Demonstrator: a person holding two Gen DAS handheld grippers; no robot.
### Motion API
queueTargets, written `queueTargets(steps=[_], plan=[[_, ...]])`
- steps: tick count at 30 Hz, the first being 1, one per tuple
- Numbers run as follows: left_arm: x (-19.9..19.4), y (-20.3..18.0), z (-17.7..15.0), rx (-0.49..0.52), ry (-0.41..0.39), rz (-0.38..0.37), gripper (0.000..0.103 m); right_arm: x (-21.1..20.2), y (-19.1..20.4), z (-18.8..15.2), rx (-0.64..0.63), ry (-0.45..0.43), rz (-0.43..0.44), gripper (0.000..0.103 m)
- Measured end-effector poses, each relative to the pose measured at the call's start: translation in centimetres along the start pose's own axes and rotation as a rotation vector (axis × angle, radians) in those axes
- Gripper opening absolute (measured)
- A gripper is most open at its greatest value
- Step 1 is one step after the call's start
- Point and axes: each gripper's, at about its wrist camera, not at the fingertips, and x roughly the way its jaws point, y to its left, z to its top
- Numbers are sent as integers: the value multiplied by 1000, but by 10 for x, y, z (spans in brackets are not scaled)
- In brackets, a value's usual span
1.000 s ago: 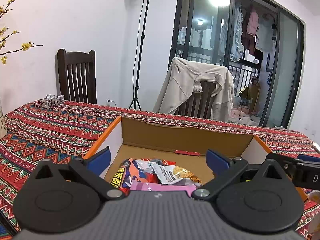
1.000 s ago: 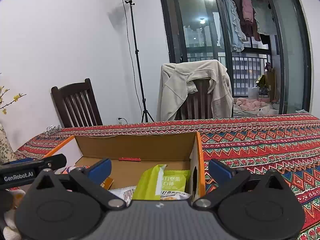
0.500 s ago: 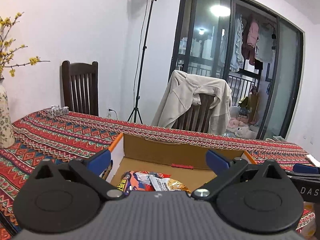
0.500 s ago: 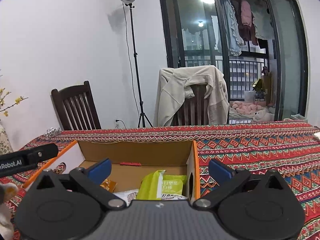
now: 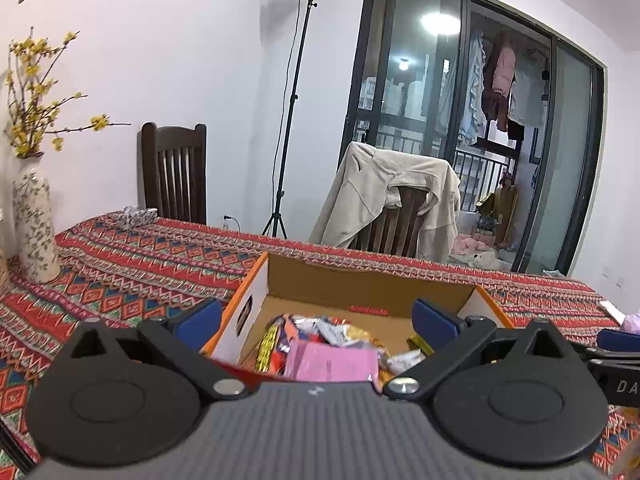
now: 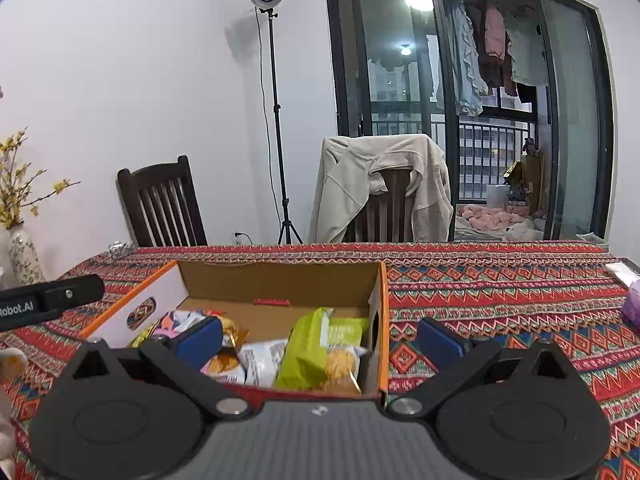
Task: Organize snacks
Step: 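Withdraw both grippers from the box back toward the snack pile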
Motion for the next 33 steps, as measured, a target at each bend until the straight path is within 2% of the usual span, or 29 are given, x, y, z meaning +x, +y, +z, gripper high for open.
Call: queueTargets(steps=[15,21,27,33], plan=[[-37,25,-38,40,63,-31,103,-47,0,-43,-15,43,11,103],[-46,37,-61,44,101,-53,103,-61,-3,-67,-15,57,-12,103],[-48,43,-90,57,142,-75,103,-73,-7,-95,-10,84,-22,103],[-42,42,-99,51,158,-76,103,-74,-2,-106,-38,124,-16,103]])
